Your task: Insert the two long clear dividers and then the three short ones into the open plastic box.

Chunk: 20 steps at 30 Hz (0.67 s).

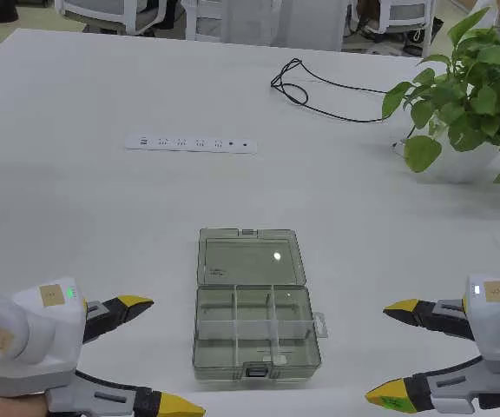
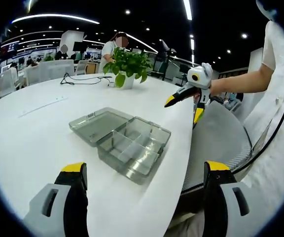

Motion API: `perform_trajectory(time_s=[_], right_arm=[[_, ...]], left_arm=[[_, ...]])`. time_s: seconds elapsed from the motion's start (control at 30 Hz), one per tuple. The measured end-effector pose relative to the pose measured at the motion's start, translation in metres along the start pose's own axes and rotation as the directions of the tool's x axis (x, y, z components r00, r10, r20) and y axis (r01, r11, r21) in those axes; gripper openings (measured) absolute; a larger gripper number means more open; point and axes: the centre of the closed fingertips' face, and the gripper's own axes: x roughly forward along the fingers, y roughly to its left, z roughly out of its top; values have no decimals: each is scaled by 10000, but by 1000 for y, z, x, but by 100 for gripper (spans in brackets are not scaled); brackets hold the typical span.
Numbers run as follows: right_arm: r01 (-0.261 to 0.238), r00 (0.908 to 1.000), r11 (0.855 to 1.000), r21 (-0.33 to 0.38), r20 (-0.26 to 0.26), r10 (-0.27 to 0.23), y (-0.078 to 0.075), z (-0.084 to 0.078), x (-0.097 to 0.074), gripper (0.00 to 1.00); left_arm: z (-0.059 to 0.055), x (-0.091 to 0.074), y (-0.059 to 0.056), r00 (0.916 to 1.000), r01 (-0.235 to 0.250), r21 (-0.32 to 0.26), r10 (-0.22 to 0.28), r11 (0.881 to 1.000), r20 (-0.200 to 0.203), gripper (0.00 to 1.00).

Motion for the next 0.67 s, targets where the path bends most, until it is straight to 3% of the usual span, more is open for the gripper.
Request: perform_trajectory(time_s=[0.67], right_arm=[[-121,9999,9996,-236,-91,119,2,6,0,77]], left_arm=[[-2,-2,-1,10000,-43,-19,43,10000,74,100]])
